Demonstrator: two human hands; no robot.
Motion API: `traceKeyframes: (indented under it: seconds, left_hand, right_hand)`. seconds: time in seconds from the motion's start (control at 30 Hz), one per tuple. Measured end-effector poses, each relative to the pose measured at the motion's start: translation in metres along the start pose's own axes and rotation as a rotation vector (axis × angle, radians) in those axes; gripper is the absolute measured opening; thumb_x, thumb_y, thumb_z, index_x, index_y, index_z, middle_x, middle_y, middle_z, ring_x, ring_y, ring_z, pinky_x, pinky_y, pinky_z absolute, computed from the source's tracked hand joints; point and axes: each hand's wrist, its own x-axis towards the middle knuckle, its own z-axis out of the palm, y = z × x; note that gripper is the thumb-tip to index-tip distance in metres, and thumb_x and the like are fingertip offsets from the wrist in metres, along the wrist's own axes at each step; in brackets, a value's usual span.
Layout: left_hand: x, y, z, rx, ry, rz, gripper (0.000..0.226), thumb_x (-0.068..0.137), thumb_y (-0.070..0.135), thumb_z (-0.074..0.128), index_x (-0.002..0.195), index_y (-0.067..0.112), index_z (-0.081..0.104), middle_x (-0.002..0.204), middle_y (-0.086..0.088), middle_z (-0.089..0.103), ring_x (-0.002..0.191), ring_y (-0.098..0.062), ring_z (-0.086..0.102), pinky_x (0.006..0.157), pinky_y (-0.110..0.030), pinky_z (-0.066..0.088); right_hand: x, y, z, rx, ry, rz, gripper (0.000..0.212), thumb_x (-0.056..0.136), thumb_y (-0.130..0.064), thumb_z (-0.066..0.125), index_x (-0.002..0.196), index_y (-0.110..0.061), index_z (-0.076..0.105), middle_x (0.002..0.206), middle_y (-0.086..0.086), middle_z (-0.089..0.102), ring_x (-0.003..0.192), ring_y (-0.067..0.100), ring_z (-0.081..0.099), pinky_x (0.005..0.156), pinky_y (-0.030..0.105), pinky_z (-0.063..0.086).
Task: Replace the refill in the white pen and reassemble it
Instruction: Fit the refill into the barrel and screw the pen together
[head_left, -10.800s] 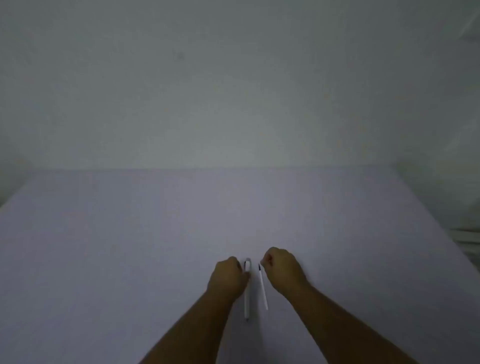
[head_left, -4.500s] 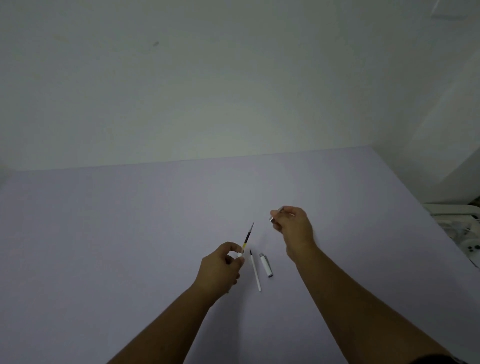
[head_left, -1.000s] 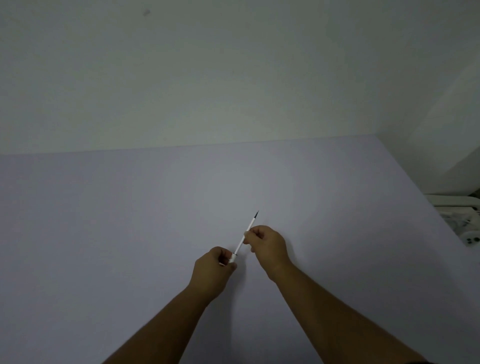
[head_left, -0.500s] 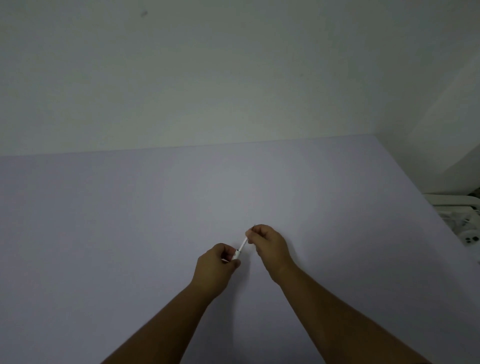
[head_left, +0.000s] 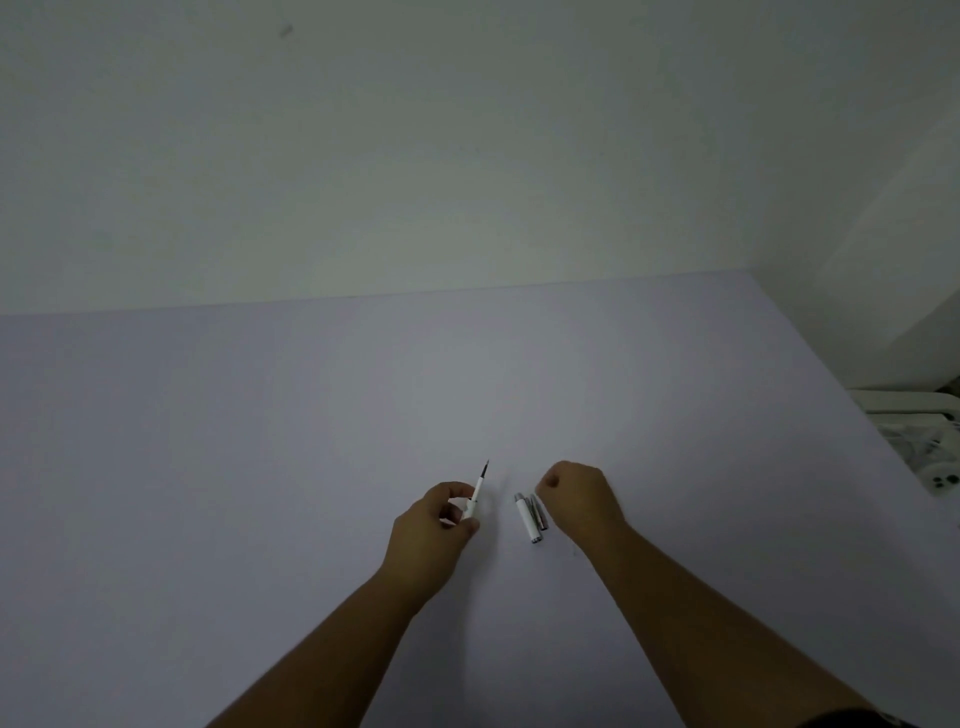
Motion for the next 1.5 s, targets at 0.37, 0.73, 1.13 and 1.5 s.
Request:
traceKeyframes:
  seconds: [0.37,0.73,1.13,1.5]
  left_hand:
    - [0.0,-0.003,-0.001,0.027,-0.016,-0.002,0.02,0.084,0.019,0.064,0.098,0.034,0.064,0.078,0.007,0.059,0.08,-0.019,0.062,0.063,-0.031,0.05]
    - [-0.002,-0.002,-0.002,0.057,-0.023,0.01,0.022,0.085,0.021,0.064,0.105,0.03,0.065,0.078,0.008,0.058,0.077,-0.015,0.059,0.067,-0.033,0.054]
    - [-0.007,0.004,0.0,0.079,-0.012,0.03,0.023,0.086,0.02,0.063,0.108,0.026,0.064,0.077,0.007,0.057,0.077,-0.017,0.059,0.069,-0.034,0.054]
    - [-0.006,0.009,0.001,0.057,0.038,-0.003,0.018,0.084,0.022,0.065,0.101,0.023,0.061,0.084,0.004,0.063,0.081,-0.019,0.064,0.065,-0.024,0.051]
  right_hand:
    - [0.006,0.007,0.021,-0.227,-0.04,-0.002,0.033,0.089,-0.035,0.055,0.091,-0.005,0.069,0.098,0.013,0.072,0.092,0.027,0.069,0.069,0.032,0.052]
    - [-0.001,-0.027,-0.004,0.71,0.046,-0.005,0.013,0.084,-0.022,0.061,0.096,-0.019,0.068,0.077,-0.005,0.065,0.064,0.009,0.055,0.067,0.027,0.047]
    - [-0.016,-0.041,-0.007,0.843,-0.032,-0.061,0.004,0.077,-0.029,0.071,0.077,-0.026,0.068,0.076,-0.004,0.068,0.06,0.01,0.052,0.056,0.027,0.048]
    - [-0.034,-0.045,-0.004,0.779,-0.167,-0.132,0.013,0.081,-0.018,0.068,0.093,-0.02,0.071,0.08,-0.002,0.069,0.061,0.005,0.053,0.063,0.022,0.044]
